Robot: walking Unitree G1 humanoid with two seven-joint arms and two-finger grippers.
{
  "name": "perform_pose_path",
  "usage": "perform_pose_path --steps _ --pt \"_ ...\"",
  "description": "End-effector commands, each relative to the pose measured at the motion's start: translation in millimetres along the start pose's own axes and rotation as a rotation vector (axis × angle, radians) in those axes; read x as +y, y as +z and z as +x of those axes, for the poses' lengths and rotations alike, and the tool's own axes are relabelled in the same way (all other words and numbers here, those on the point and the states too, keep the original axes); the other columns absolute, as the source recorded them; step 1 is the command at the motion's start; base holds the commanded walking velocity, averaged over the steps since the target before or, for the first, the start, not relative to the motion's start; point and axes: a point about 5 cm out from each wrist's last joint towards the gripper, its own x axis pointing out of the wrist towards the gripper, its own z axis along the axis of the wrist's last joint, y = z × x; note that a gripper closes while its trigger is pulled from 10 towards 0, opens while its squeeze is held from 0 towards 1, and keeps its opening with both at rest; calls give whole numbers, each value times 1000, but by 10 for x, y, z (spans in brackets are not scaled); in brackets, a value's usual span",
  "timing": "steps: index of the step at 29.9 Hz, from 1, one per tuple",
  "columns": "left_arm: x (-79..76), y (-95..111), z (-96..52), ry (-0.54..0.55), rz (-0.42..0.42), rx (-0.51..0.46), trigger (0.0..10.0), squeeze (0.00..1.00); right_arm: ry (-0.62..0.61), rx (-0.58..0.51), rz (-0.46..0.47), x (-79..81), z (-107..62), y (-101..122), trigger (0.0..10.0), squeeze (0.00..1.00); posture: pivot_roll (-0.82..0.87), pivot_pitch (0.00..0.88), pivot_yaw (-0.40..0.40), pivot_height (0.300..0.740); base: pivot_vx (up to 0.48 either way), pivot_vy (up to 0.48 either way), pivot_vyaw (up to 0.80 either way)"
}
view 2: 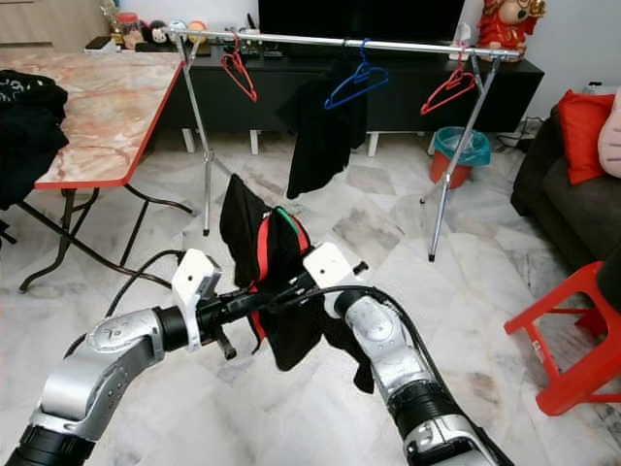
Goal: Hang hanger
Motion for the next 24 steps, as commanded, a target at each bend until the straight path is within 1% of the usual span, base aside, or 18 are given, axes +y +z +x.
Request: perform_pose_path --steps 1,14,19,24 --pt "-80 39 26 -41 5 -22 10000 1000 -18 -61 0 -85 35 129 10000 0 27 0 -22 740 0 0 0" --pt "-72 14 13 -39 15 -2 10000 1000 -3 -89 -1 -85 47 178 10000 0 25 0 -22 740 0 0 0" --pt "-45 15 4 -17 26 2 10000 1000 -2 -93 -3 -85 49 188 10000 0 26 0 -22 740 0 0 0" --pt "27 9 -25 37 46 7 10000 1000 -1 -98 -6 -86 52 193 10000 0 26 0 -22 740 0 0 0"
